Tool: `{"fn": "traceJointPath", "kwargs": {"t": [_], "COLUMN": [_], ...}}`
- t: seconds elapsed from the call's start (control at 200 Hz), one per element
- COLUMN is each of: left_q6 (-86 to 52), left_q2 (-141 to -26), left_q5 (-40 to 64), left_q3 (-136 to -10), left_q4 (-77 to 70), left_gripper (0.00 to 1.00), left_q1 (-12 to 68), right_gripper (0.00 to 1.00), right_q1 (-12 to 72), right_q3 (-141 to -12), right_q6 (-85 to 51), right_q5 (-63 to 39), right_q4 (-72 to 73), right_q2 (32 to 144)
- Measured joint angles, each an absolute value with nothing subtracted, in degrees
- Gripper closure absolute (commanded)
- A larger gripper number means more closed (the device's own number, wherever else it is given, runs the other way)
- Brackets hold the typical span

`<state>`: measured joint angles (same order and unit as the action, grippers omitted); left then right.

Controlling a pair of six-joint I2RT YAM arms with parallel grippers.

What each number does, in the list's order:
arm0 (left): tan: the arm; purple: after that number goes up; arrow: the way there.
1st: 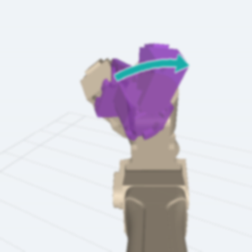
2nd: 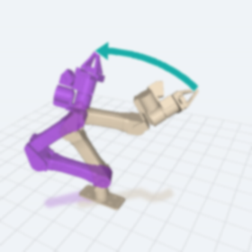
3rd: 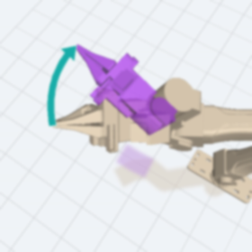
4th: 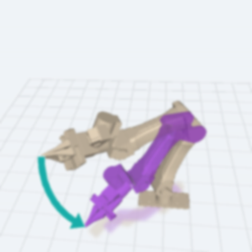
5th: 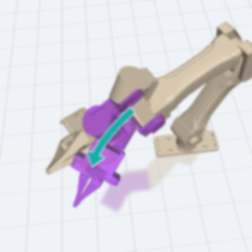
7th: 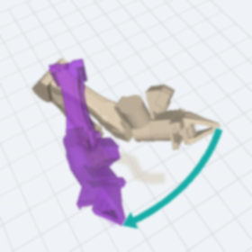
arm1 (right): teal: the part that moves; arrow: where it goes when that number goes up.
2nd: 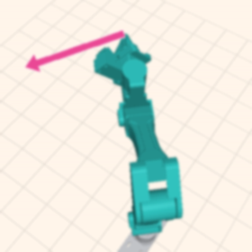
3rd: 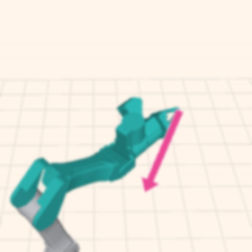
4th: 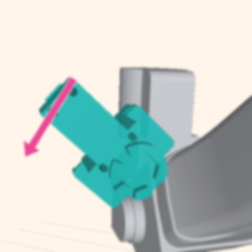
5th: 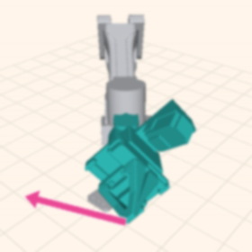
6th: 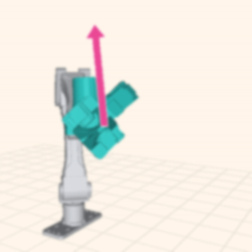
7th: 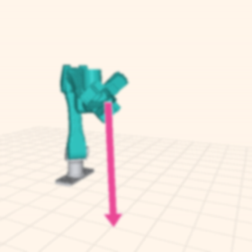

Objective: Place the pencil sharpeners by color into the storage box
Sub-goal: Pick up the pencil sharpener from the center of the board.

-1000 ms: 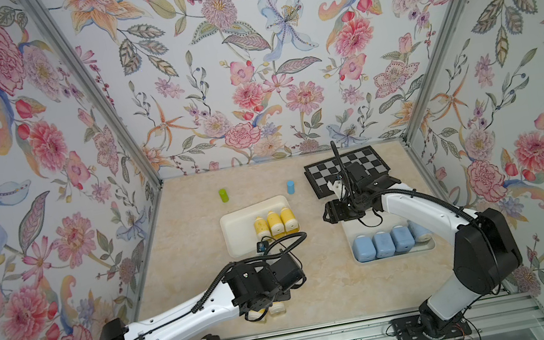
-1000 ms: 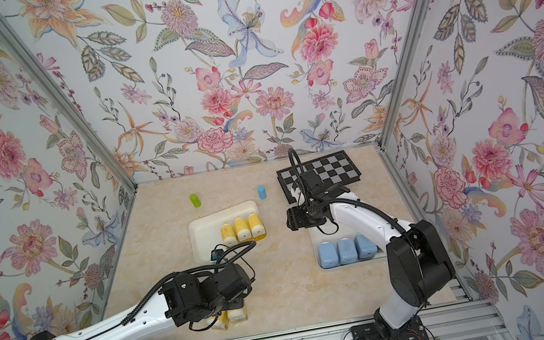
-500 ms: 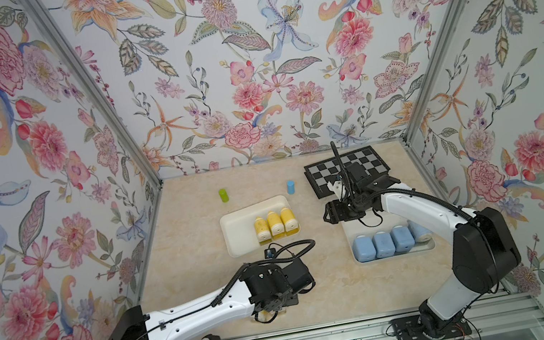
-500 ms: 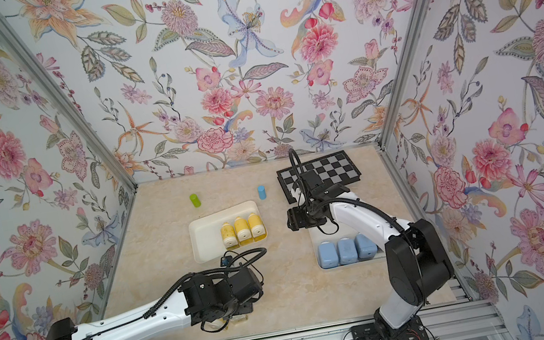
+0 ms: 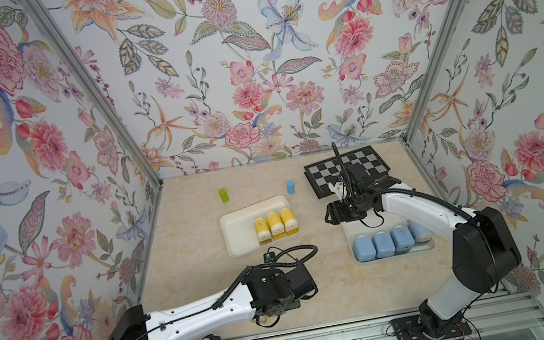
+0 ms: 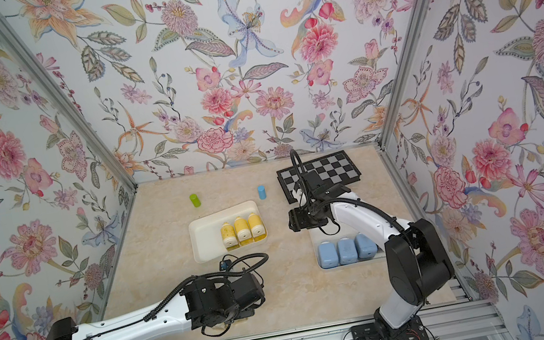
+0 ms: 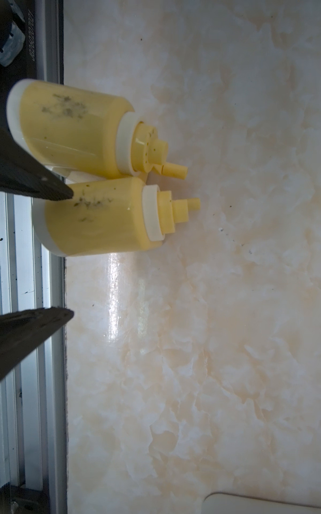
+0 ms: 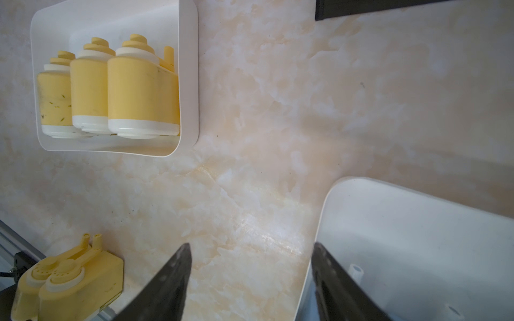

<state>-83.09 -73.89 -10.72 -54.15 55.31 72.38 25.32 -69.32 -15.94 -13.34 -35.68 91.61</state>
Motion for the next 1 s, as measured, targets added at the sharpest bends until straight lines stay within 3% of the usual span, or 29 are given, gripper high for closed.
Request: {"fn": "traceJointPath", "kwargs": {"t": [1.001], "left_q6": [-87.59], "left_q2": [-73.6], "left_q5": [-10.9], "left_q3": [-50.94], "left_q4": [55.29], "left_gripper": [0.36], "left_q1": [72.73], "right_gripper": [0.31], "right_q1": [25.08], "right_q3": [-69.3], "right_q6": [-15.18], "right_q5": [-14.44], "right_q4": [-35.75], "right_q2": [92.27]}}
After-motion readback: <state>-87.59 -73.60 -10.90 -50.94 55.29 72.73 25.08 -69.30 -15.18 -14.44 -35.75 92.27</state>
